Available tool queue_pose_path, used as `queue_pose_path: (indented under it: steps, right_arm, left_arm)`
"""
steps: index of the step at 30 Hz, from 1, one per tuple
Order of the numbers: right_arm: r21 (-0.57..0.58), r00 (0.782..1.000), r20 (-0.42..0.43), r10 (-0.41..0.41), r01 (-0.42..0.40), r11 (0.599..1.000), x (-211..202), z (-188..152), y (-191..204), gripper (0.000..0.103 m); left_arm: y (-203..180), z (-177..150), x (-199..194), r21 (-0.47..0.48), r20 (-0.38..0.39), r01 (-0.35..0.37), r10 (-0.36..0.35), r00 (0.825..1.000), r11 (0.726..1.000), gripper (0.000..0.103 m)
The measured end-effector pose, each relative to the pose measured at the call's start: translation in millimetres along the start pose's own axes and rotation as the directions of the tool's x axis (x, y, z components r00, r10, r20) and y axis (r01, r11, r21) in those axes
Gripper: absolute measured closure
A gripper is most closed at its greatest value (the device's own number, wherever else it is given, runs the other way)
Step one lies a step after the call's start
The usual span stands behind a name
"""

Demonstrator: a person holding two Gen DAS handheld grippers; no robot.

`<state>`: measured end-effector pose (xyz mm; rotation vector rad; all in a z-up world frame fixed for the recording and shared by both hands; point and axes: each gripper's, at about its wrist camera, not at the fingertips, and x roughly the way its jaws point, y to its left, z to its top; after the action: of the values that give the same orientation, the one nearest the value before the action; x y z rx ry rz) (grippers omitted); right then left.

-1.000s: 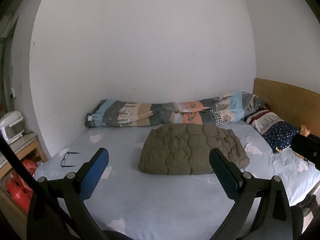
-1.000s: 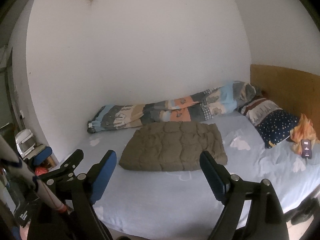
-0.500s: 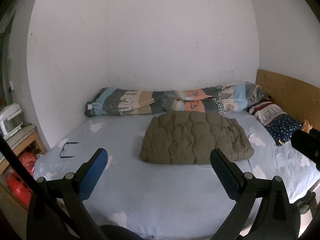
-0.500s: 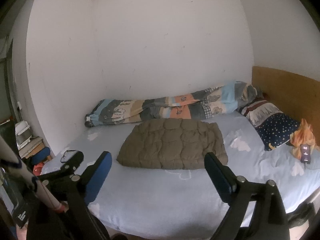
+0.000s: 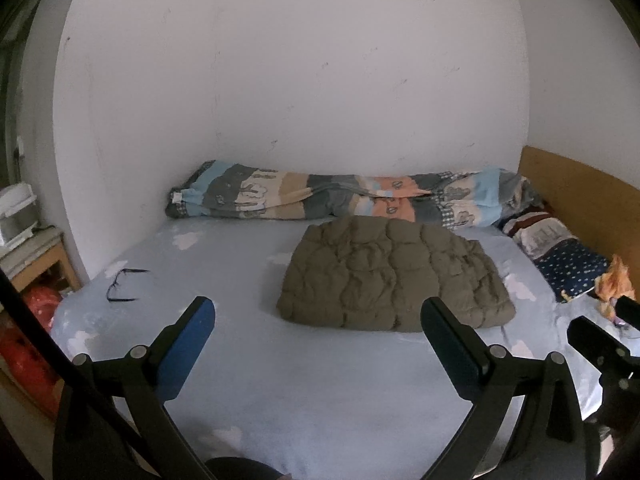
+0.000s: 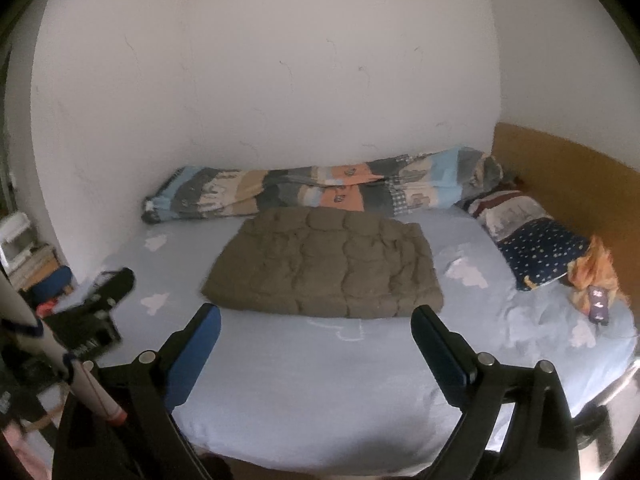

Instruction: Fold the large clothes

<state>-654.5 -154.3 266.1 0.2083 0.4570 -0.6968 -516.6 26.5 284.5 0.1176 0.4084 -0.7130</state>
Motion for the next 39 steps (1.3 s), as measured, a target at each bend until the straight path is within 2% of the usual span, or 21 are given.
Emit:
queue_pose_path:
  steps: [4,13,39]
  right_arm:
    - [-0.036,0.998,-0.029,-0.06,0.059,0.998,14.1,-5.1,0.8,0.005]
    - [-0.055,0.996,-0.06,-0.065,0.061,0.997,32.1,-10.8,1.4,0.005]
    - [-0.089,0.991,-0.095,-0.092,0.084,0.992,46.0,-21.6,5.4,0.005]
  left_arm:
    - [-1.7,-6.0,0.9,0.003,0.01,-0.039,0.039,0.999,0.999,0.001]
    - [-8.9,-11.3,11.5,0.065,-0.038,-0.151,0.154,0.987,0.986,0.001]
    - [-23.9,-21.2,13.5,0.125,-0.034,-0.198,0.203,0.979,0.972,0.001]
